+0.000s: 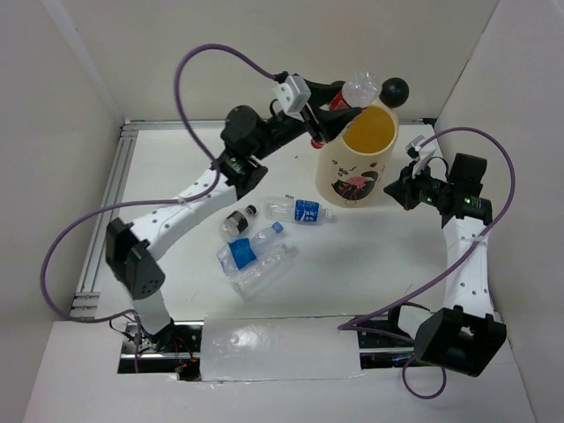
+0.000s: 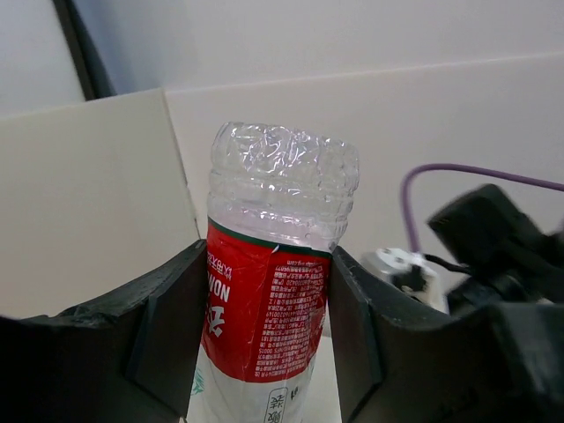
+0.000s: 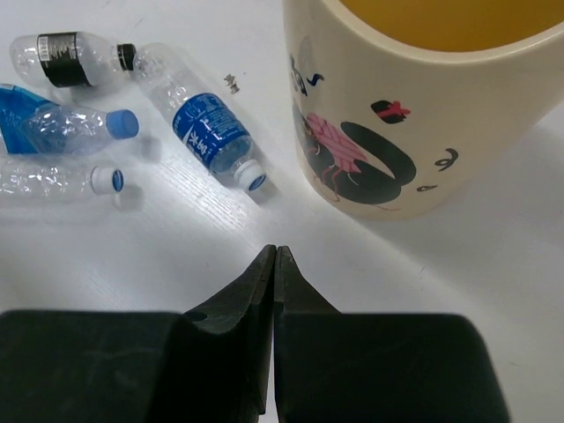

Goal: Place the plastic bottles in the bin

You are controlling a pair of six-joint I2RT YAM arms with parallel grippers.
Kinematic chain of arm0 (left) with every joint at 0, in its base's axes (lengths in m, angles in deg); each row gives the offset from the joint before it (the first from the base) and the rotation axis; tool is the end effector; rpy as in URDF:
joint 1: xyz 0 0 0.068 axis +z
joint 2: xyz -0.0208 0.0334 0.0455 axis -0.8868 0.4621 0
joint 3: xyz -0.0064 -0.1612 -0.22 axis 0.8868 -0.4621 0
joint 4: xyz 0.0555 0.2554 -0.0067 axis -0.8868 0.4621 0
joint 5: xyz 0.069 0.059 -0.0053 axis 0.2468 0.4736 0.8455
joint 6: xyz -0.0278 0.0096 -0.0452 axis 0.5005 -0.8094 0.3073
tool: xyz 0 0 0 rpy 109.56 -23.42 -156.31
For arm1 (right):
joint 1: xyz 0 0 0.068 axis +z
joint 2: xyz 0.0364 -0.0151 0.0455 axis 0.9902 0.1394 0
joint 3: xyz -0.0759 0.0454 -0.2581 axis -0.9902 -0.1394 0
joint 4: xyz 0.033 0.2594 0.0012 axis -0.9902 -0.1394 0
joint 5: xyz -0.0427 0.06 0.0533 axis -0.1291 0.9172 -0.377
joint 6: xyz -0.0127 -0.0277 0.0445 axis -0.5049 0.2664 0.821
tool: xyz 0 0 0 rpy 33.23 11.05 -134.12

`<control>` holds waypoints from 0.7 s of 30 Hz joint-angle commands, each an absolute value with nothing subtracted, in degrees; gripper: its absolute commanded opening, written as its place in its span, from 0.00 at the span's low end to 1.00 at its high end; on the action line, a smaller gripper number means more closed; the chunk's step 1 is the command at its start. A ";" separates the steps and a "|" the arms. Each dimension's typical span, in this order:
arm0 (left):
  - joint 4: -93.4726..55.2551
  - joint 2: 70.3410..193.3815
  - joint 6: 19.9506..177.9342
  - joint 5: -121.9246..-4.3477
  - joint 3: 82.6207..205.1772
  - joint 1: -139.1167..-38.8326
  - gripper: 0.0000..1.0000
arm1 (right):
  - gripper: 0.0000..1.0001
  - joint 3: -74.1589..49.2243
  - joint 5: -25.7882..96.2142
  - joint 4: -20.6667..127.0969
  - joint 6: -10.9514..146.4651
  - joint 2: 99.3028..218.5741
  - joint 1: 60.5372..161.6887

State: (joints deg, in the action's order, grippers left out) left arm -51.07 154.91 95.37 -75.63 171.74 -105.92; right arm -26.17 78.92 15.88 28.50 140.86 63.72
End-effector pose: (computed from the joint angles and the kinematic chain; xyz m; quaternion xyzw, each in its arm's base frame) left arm 0.2740 -0.2770 0.5037 0.2894 0.3794 -0.4539 0.7525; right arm 0.2186 -0.0428 0.3436 -0.2854 0.7843 0.1872 0.5180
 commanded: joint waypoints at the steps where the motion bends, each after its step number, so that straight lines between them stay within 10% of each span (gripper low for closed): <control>1: -67.19 160.75 97.48 -66.85 178.15 -108.34 0.00 | 0.06 -27.27 77.85 14.52 27.28 138.68 63.44; 21: -69.04 186.43 88.42 -50.39 198.55 -112.92 0.00 | 0.06 -29.74 76.79 16.11 27.90 137.62 63.44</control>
State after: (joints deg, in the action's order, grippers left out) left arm -64.99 182.73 91.61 -53.16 195.84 -112.67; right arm -29.71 77.22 15.13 27.64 138.83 63.72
